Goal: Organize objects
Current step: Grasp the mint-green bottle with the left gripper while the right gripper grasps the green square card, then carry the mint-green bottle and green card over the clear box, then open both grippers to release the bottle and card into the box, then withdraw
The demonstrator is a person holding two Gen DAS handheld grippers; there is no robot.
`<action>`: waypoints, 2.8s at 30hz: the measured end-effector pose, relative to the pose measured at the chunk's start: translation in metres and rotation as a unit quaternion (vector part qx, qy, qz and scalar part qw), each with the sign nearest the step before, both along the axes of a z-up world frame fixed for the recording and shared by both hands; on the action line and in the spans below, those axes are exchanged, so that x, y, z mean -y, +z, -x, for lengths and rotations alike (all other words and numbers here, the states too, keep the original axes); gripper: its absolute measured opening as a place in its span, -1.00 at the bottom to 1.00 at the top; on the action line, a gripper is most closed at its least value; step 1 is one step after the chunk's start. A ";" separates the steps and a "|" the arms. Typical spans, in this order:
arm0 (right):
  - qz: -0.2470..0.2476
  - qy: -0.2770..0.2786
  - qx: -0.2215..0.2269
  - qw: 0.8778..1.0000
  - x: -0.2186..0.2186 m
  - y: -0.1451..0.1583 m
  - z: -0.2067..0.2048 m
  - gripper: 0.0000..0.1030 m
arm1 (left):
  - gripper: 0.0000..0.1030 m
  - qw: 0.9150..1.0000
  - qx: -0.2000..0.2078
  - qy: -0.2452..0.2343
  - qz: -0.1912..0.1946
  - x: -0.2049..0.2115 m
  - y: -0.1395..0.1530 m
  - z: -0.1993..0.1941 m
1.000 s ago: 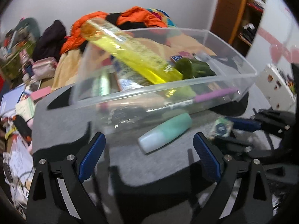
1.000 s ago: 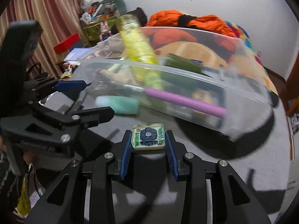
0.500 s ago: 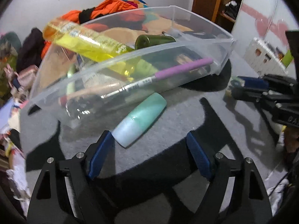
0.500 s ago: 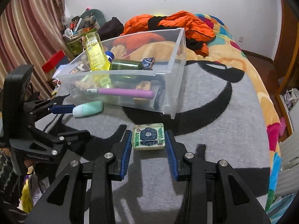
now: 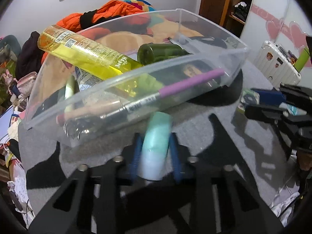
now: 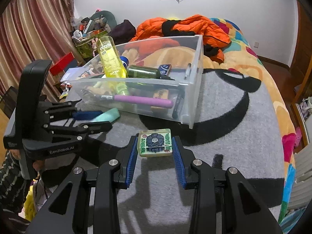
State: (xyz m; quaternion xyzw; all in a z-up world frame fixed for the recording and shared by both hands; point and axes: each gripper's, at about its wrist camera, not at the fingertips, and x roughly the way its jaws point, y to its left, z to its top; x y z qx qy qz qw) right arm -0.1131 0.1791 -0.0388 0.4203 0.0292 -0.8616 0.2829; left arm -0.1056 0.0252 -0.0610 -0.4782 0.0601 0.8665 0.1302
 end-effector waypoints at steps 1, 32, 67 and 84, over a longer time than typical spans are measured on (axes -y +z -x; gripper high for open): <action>0.002 0.001 -0.001 1.000 0.000 0.001 0.000 -0.38 | -0.53 1.000 -0.001 0.001 0.000 0.000 0.000 -0.002; 0.023 -0.003 -0.091 0.996 0.030 0.063 0.035 -0.38 | -0.53 0.981 -0.155 0.114 -0.035 0.045 0.089 -0.012; 0.014 0.015 -0.064 0.998 0.042 0.051 0.040 -0.11 | 0.06 0.981 -0.124 0.145 -0.036 0.052 0.063 0.025; 0.027 0.002 -0.107 0.994 0.013 0.075 -0.006 0.51 | 0.75 0.978 -0.162 0.129 -0.037 0.029 0.082 -0.030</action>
